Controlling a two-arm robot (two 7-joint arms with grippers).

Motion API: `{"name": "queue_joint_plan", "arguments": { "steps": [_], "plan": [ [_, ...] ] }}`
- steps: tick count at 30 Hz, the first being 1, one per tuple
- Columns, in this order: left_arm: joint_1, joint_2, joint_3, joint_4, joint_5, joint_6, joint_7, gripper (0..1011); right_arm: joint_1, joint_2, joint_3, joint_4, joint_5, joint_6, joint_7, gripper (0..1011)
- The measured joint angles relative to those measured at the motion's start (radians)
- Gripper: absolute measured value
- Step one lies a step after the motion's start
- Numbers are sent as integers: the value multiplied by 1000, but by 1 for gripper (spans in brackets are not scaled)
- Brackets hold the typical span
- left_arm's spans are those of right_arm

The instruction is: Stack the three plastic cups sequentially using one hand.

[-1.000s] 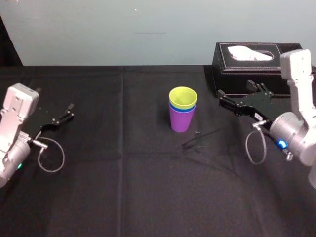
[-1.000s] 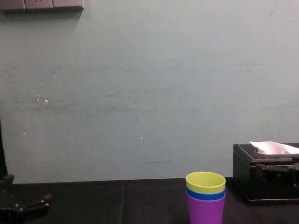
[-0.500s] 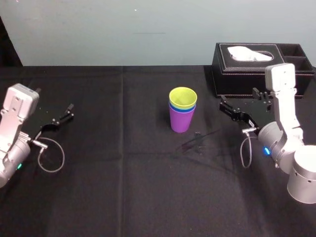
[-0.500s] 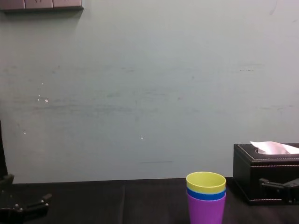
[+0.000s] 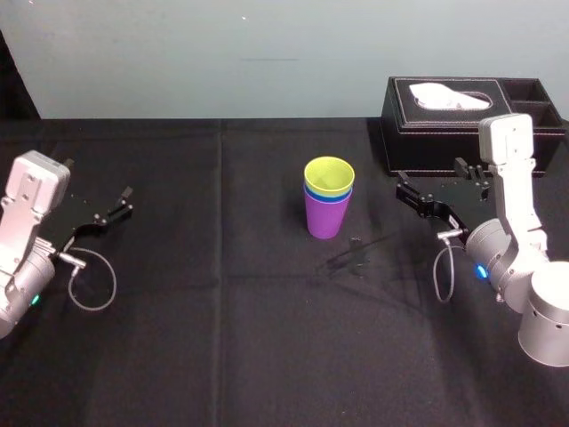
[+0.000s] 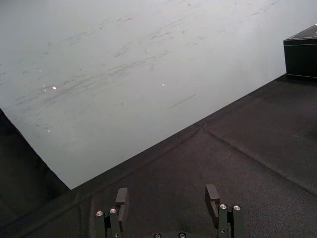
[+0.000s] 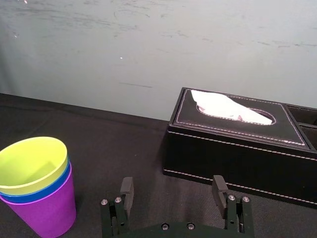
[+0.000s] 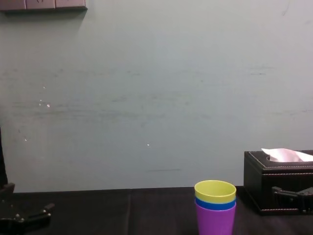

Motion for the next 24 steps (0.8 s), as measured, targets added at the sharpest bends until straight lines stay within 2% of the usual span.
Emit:
{"name": "queue_joint_plan", "arguments": {
  "steps": [24],
  "plan": [
    [0, 0, 0, 0, 0, 0, 0, 1012, -1, 1, 1, -1, 4, -3, 2, 1003]
  ]
}}
